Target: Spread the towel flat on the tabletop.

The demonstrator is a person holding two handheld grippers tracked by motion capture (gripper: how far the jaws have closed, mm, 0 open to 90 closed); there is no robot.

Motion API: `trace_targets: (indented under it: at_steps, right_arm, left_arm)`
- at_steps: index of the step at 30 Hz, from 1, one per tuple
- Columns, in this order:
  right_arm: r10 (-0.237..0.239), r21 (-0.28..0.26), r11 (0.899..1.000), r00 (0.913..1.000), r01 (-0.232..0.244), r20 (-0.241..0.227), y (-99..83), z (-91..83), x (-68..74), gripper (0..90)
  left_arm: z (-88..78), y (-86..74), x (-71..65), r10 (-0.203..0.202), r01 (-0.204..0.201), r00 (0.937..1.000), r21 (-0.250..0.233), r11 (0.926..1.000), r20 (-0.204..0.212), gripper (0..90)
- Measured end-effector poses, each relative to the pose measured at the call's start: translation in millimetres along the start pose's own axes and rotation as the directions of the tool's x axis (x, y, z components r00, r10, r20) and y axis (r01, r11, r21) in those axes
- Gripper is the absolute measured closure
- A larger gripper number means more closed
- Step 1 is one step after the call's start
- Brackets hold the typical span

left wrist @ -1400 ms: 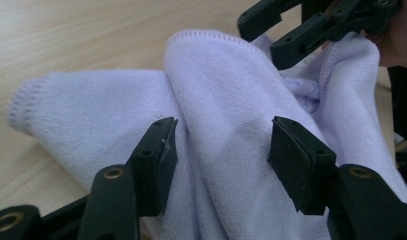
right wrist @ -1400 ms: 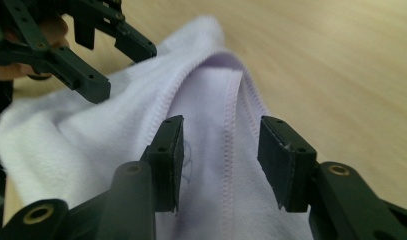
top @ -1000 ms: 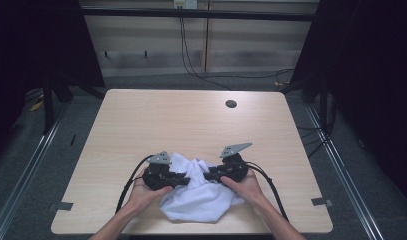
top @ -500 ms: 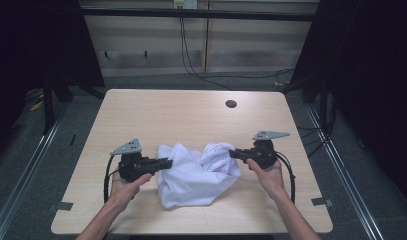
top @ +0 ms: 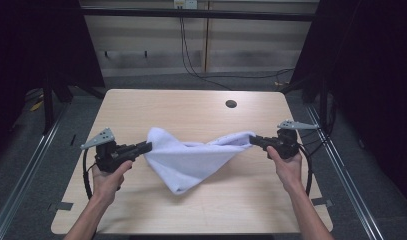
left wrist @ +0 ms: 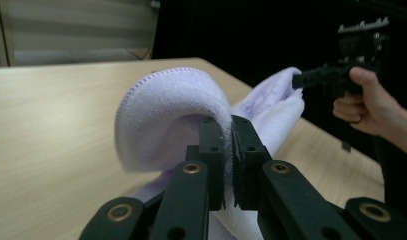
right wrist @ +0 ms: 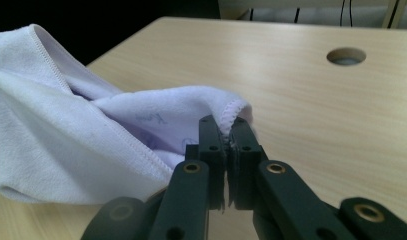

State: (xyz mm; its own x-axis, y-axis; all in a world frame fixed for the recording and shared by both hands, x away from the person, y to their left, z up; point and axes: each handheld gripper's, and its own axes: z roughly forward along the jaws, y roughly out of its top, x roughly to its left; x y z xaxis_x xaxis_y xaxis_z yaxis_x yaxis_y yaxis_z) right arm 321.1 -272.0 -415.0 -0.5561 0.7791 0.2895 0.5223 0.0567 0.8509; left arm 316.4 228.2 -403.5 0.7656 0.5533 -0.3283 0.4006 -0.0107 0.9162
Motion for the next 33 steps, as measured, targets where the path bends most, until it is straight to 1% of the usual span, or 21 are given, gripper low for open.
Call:
trace_targets:
  at_steps: [3,4,5,8,12,13,14,16,17,18,19,20,21,22,23,24,26,28,29,32,33]
  right_arm:
    - [-0.019,-0.04,0.999,0.9998,0.019,0.003,20.0,-6.2,4.6,87.1]
    - [-0.019,-0.04,0.999,0.9998,0.019,0.003,20.0,-6.2,4.6,87.1]
    - [-0.028,-0.058,0.998,0.9996,0.028,0.011,32.5,-6.8,7.1,87.2]
    - [-0.041,-0.077,0.996,0.9991,0.042,0.015,46.1,-6.6,8.8,87.2]
    - [-0.064,-0.095,0.993,0.9978,0.065,0.015,74.4,-4.8,10.6,87.0]
    - [-0.07,-0.098,0.993,0.9972,0.072,0.026,88.3,-4.1,9.4,87.0]
    - [-0.07,-0.098,0.993,0.9972,0.072,0.026,88.3,-4.1,9.4,87.0]
    - [-0.07,-0.104,0.992,0.9967,0.074,0.04,102.8,-4.2,8.2,87.0]
    - [-0.085,-0.111,0.989,0.9942,0.092,0.065,117.9,-5.7,9.0,87.0]
    - [-0.085,-0.111,0.989,0.9942,0.092,0.065,117.9,-5.7,9.0,87.0]
    - [-0.095,-0.13,0.986,0.9915,0.106,0.089,133.4,-8.7,11.1,87.0]
    - [-0.095,-0.13,0.986,0.9915,0.106,0.089,133.4,-8.7,11.1,87.0]
    - [-0.108,-0.162,0.979,0.9884,0.125,0.106,148.5,-14.2,14.3,87.1]
    - [-0.108,-0.162,0.979,0.9884,0.125,0.106,148.5,-14.2,14.3,87.1]
    - [-0.113,-0.209,0.969,0.9879,0.133,0.106,161.7,-21.7,17.8,87.0]
    - [-0.113,-0.209,0.969,0.9879,0.133,0.106,161.7,-21.7,17.8,87.0]
    - [-0.118,-0.244,0.96,0.9884,0.138,0.095,170.1,-32.1,23.7,87.0]
    - [-0.139,-0.243,0.957,0.9857,0.158,0.095,167.1,-37.2,28.6,87.0]
    - [-0.149,-0.228,0.959,0.9845,0.167,0.093,161.6,-38.6,29.9,87.0]
    - [-0.142,-0.193,0.969,0.9868,0.154,0.078,128.7,-42.5,29.8,87.1]
    - [-0.119,-0.178,0.976,0.9919,0.125,0.046,97.6,-46.9,27.9,87.1]
  left_arm:
    - [-6.6,19.8,-7.1,0.039,-0.039,0.9992,-0.032,0.9987,-0.001,85.6]
    - [-8.2,27.6,-8.9,0.048,-0.049,0.9988,-0.046,0.9977,-0.002,85.6]
    - [-9.3,35.5,-10.3,0.058,-0.058,0.9983,-0.061,0.9964,-0.01,85.6]
    - [-8.9,58.1,-9.4,0.12,-0.125,0.9898,-0.071,0.9896,-0.076,85.6]
    - [-1.0,79.9,5.8,0.097,-0.108,0.9869,-0.084,0.9906,-0.129,85.5]
    - [1.4,83.9,9.6,0.09,-0.104,0.9848,-0.085,0.9909,-0.148,85.6]
    - [4.1,88.0,13.2,0.081,-0.096,0.9847,-0.091,0.9913,-0.154,85.6]
    - [8.0,97.5,17.6,0.078,-0.096,0.9818,-0.1,0.9903,-0.173,85.6]
    - [9.4,109.8,19.3,0.077,-0.099,0.9817,-0.122,0.9875,-0.174,85.6]
    - [9.4,109.8,19.3,0.077,-0.099,0.9817,-0.122,0.9875,-0.174,85.6]
    - [8.8,125.3,16.4,0.078,-0.108,0.9799,-0.163,0.9806,-0.184,85.6]
    - [8.8,125.3,16.4,0.078,-0.108,0.9799,-0.163,0.9806,-0.184,85.6]
    - [6.7,133.3,14.2,0.084,-0.116,0.9806,-0.179,0.9769,-0.177,85.6]
    - [5.0,140.8,10.3,0.087,-0.122,0.9808,-0.201,0.9719,-0.174,85.6]
    - [-1.7,152.7,0.7,0.137,-0.171,0.9765,-0.212,0.9621,-0.166,85.6]
    - [-1.7,152.7,0.7,0.137,-0.171,0.9765,-0.212,0.9621,-0.166,85.6]
    - [-9.6,154.7,-6.5,0.154,-0.188,0.9761,-0.241,0.9521,-0.153,85.6]
    - [-14.0,147.6,-12.0,0.154,-0.185,0.9786,-0.247,0.9513,-0.136,85.6]
    - [-15.3,140.9,-14.6,0.169,-0.197,0.9765,-0.233,0.9523,-0.133,85.5]
    - [-16.0,109.9,-22.2,0.182,-0.195,0.9791,-0.168,0.9663,-0.091,85.5]
    - [-17.9,83.9,-25.2,0.18,-0.187,0.9813,-0.114,0.9758,-0.068,85.5]
